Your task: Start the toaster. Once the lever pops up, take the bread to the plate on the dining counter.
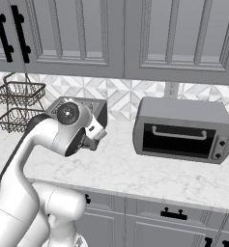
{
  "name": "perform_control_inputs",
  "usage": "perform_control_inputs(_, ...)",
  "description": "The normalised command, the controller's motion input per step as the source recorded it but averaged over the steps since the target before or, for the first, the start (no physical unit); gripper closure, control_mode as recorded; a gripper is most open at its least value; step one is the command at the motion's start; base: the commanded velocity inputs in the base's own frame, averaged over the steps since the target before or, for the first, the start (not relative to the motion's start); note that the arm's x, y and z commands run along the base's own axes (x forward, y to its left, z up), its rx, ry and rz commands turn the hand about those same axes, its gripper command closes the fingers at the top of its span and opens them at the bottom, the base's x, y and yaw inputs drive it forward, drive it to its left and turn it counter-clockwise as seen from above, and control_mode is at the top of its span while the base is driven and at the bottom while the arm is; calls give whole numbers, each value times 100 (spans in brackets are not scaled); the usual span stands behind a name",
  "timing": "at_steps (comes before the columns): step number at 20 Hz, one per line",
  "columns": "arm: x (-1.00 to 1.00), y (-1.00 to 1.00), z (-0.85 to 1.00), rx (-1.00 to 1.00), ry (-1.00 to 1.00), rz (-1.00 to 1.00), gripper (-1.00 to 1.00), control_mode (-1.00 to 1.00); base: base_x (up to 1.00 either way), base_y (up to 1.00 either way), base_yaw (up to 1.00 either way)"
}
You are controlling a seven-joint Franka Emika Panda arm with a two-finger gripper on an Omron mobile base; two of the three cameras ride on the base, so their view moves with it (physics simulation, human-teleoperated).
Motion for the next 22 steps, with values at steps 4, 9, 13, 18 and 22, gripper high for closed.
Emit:
perform_control_inputs(4, 0, 0, 0, 0, 0, 0, -100, -100, 0, 0, 0)
perform_control_inputs(9, 0, 0, 0, 0, 0, 0, -100, -100, 0, 0, 0)
perform_control_inputs(13, 0, 0, 0, 0, 0, 0, -100, -100, 0, 0, 0)
perform_control_inputs(18, 0, 0, 0, 0, 0, 0, -100, -100, 0, 0, 0)
perform_control_inputs(22, 0, 0, 0, 0, 0, 0, -100, -100, 0, 0, 0)
